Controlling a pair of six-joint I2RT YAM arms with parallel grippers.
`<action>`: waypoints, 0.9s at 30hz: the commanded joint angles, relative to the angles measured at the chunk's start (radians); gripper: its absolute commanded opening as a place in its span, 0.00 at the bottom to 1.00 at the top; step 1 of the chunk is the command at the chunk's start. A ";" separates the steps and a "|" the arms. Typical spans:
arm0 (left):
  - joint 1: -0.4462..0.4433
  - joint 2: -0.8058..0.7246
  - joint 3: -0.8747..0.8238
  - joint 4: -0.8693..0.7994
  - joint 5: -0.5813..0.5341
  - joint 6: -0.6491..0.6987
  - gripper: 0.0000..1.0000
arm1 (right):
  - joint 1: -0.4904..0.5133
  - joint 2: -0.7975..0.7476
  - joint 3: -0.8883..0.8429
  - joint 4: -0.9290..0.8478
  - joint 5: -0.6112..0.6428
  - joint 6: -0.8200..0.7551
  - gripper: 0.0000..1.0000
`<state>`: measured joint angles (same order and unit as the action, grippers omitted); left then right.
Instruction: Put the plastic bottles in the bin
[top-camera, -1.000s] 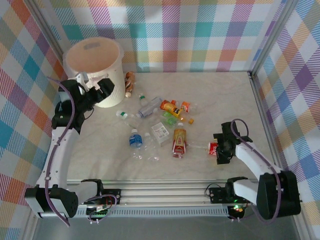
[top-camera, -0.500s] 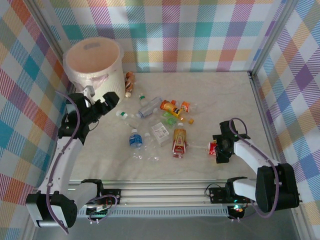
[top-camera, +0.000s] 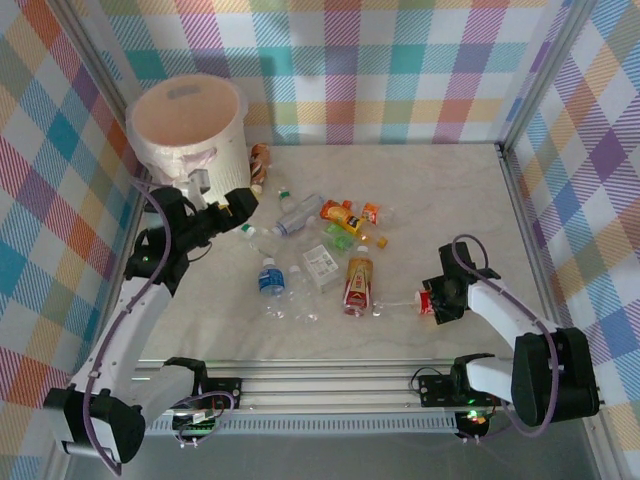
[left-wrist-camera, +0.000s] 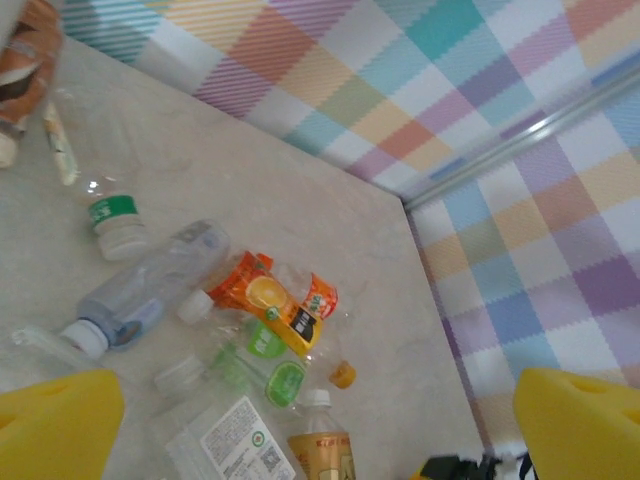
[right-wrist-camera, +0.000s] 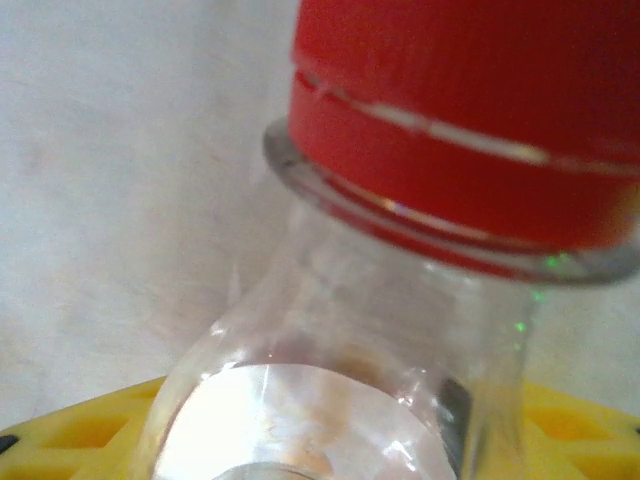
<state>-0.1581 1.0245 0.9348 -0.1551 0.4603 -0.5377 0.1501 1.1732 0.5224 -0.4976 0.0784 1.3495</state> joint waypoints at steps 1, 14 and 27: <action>-0.056 0.027 0.055 0.011 0.020 0.068 1.00 | -0.010 -0.057 -0.001 0.199 0.146 -0.179 0.49; -0.231 0.171 0.128 0.003 0.032 0.203 1.00 | 0.043 -0.194 0.131 0.417 -0.033 -0.657 0.40; -0.340 0.343 0.237 0.003 0.254 0.267 1.00 | 0.200 -0.024 0.345 0.606 -0.360 -0.782 0.40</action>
<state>-0.4717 1.3357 1.1152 -0.1570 0.6403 -0.3191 0.3187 1.1320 0.8101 0.0284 -0.2127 0.6159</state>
